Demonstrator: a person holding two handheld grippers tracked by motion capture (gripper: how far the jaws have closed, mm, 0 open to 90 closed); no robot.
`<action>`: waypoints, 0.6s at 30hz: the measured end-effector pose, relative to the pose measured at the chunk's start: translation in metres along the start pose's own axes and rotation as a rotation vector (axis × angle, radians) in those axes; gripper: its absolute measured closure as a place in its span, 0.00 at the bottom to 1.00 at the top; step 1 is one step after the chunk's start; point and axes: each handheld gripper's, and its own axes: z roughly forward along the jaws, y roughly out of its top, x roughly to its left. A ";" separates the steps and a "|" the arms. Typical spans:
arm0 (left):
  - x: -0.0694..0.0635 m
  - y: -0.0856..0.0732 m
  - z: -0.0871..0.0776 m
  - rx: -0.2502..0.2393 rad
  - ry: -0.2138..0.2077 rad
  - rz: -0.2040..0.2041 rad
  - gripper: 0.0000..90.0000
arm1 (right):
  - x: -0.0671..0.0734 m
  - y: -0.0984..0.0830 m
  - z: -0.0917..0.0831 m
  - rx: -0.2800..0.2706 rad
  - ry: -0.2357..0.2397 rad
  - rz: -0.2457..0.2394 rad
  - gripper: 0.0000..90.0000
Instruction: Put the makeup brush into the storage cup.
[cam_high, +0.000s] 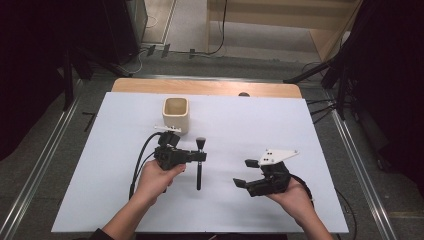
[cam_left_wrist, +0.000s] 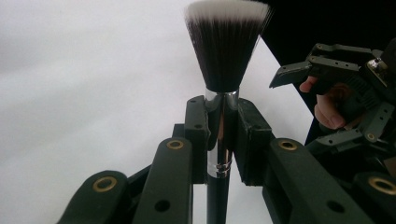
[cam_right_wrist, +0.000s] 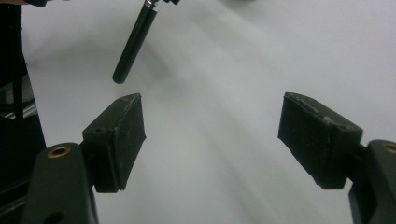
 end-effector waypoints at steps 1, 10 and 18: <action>0.000 0.000 0.000 -0.003 0.001 -0.002 0.86 | -0.001 -0.001 -0.001 0.003 -0.002 -0.003 0.26; 0.001 0.000 -0.002 -0.006 0.005 0.005 0.86 | -0.007 -0.016 -0.012 0.007 -0.019 0.003 0.26; 0.001 0.001 -0.004 -0.007 0.004 0.009 0.86 | -0.012 -0.027 -0.017 0.013 -0.038 0.005 0.26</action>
